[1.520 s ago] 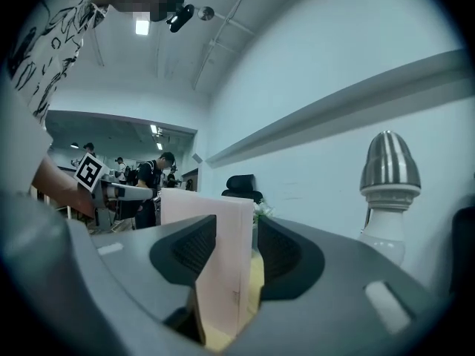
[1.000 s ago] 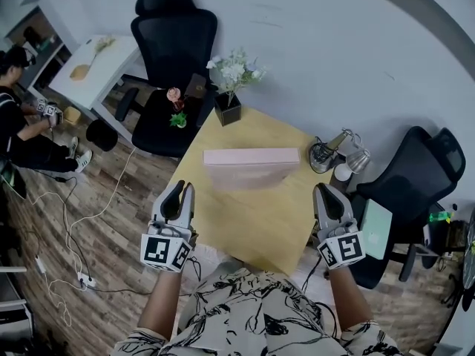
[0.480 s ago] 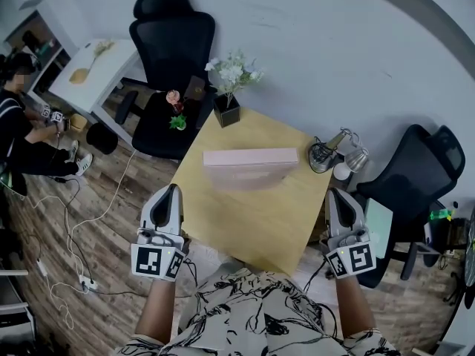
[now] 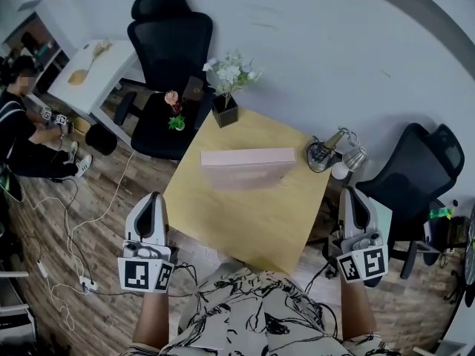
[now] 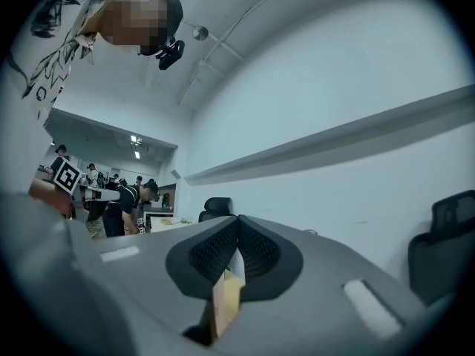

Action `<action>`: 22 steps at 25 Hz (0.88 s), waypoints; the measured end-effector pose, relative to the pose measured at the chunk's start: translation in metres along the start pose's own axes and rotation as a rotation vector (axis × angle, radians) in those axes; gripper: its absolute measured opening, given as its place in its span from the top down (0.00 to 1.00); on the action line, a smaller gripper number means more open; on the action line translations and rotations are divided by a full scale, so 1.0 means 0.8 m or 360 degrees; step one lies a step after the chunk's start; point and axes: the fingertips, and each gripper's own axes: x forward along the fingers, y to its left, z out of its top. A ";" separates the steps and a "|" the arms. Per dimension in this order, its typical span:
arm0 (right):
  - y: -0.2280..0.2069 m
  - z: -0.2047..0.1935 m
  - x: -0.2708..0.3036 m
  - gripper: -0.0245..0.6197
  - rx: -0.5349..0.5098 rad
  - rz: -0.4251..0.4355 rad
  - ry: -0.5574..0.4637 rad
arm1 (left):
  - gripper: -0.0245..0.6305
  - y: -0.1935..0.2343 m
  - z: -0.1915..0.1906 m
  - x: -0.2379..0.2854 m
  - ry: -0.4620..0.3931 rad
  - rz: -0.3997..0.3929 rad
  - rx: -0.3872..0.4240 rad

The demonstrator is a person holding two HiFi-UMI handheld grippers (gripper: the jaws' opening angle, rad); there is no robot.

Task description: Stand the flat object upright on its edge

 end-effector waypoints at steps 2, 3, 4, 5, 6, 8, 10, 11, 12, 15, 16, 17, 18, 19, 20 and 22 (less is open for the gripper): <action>-0.002 0.007 -0.002 0.97 -0.0010 -0.0004 -0.0015 | 0.96 0.002 0.005 -0.004 -0.0008 0.0012 0.0003; -0.003 0.011 -0.002 0.97 -0.0018 -0.0003 -0.0021 | 0.96 0.005 0.008 -0.005 -0.0015 0.0022 0.0002; -0.003 0.014 -0.003 0.97 -0.0021 -0.0002 -0.0025 | 0.96 0.007 0.011 -0.007 -0.0023 0.0033 0.0007; -0.004 0.017 -0.004 0.97 -0.0021 -0.0005 -0.0028 | 0.96 0.008 0.014 -0.009 -0.0031 0.0042 0.0020; -0.006 0.020 -0.005 0.97 -0.0019 -0.0011 -0.0031 | 0.96 0.010 0.016 -0.010 -0.0036 0.0049 0.0038; -0.009 0.025 -0.007 0.97 -0.0024 -0.0023 -0.0040 | 0.96 0.012 0.018 -0.012 -0.0042 0.0059 0.0058; -0.012 0.026 -0.009 0.97 -0.0043 -0.0028 -0.0052 | 0.96 0.017 0.015 -0.012 -0.0043 0.0070 0.0065; -0.013 0.025 -0.009 0.97 -0.0054 -0.0029 -0.0055 | 0.96 0.020 0.013 -0.011 -0.0038 0.0080 0.0070; -0.015 0.023 -0.009 0.97 -0.0062 -0.0030 -0.0054 | 0.96 0.023 0.010 -0.010 -0.0032 0.0091 0.0073; -0.016 0.016 -0.008 0.97 -0.0068 -0.0035 -0.0042 | 0.96 0.029 0.005 -0.007 -0.0024 0.0107 0.0066; -0.016 0.014 -0.009 0.97 -0.0064 -0.0034 -0.0036 | 0.96 0.029 0.004 -0.007 -0.0021 0.0109 0.0061; -0.016 0.012 -0.009 0.97 -0.0060 -0.0035 -0.0030 | 0.96 0.030 0.002 -0.006 -0.0017 0.0111 0.0057; -0.016 0.010 -0.009 0.97 -0.0058 -0.0036 -0.0025 | 0.96 0.030 0.001 -0.006 -0.0013 0.0114 0.0053; -0.016 0.009 -0.008 0.97 -0.0061 -0.0038 -0.0020 | 0.96 0.030 0.001 -0.006 -0.0010 0.0117 0.0050; -0.016 0.009 -0.008 0.97 -0.0068 -0.0040 -0.0016 | 0.96 0.030 0.000 -0.006 -0.0009 0.0120 0.0047; -0.015 0.011 -0.007 0.97 -0.0075 -0.0035 -0.0016 | 0.96 0.030 0.000 -0.005 -0.0011 0.0123 0.0039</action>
